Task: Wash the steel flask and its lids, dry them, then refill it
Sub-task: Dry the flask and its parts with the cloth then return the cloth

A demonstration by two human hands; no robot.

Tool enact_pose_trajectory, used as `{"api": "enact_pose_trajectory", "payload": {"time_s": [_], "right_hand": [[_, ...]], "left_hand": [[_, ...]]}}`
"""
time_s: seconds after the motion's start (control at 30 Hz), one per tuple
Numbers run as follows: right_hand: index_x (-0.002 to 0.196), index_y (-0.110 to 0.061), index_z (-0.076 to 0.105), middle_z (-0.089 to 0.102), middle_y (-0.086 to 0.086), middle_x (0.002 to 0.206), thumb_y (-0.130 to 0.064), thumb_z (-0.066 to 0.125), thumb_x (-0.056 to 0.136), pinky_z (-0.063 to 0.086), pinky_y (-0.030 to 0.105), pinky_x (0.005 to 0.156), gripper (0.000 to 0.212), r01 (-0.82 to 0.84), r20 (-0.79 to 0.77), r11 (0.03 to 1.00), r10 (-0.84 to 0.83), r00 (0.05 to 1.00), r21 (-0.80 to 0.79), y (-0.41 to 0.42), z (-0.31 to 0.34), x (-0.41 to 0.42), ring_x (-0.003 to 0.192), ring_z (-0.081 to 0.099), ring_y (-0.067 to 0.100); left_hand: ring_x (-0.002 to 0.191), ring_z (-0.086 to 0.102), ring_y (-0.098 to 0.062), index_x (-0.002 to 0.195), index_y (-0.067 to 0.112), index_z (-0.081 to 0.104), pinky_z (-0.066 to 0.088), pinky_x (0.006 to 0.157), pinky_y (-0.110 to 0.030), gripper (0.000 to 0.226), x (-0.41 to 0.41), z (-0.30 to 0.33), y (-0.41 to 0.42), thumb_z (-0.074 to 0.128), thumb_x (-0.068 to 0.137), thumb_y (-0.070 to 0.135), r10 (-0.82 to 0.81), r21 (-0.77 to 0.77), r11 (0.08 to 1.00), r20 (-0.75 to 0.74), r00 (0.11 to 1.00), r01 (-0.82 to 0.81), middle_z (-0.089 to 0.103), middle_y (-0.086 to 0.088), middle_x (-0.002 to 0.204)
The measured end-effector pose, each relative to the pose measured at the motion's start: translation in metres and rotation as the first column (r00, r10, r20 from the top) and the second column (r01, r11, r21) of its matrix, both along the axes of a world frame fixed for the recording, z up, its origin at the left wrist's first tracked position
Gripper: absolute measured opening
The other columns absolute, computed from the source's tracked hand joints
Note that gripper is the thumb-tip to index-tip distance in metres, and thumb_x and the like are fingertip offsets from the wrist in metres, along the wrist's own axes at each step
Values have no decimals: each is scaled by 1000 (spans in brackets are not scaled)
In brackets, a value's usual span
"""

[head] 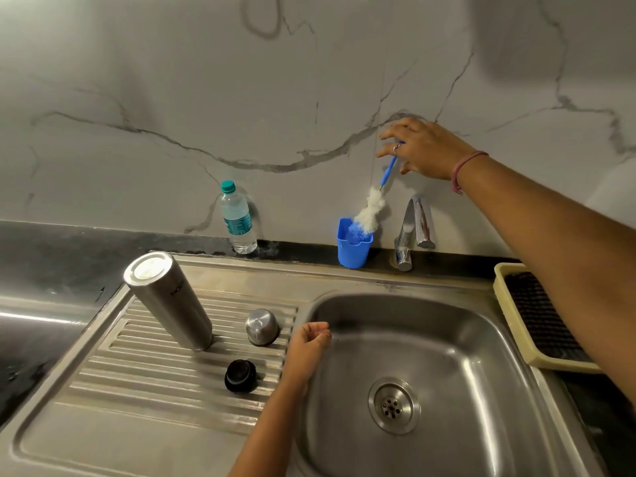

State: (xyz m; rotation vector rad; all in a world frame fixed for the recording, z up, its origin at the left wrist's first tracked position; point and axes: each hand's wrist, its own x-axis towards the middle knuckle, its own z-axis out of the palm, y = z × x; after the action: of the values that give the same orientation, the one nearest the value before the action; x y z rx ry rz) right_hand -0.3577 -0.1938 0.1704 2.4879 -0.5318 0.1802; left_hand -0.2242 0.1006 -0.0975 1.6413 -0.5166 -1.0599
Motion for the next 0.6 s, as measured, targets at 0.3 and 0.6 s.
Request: {"api": "enact_pose_trajectory", "payload": {"time_s": [0.3, 0.6], "right_hand": [[125, -19, 60, 50, 12, 134, -17, 76, 77, 49, 46, 89, 51, -37, 69, 999, 37, 997, -2, 31, 9, -13, 123, 44, 34], [122, -16, 62, 62, 9, 110, -33, 59, 90, 52, 35, 71, 36, -193, 264, 979, 171, 949, 61, 110, -14, -14, 97, 59, 26]], "left_hand": [[90, 64, -14, 108, 18, 64, 48, 74, -24, 17, 0, 21, 13, 62, 94, 11, 6, -20, 1000, 31, 1000, -5, 70, -4, 103], [104, 62, -14, 114, 16, 62, 51, 97, -32, 20, 11, 46, 43, 62, 94, 15, -209, 52, 976, 498, 842, 211, 65, -1, 114]]}}
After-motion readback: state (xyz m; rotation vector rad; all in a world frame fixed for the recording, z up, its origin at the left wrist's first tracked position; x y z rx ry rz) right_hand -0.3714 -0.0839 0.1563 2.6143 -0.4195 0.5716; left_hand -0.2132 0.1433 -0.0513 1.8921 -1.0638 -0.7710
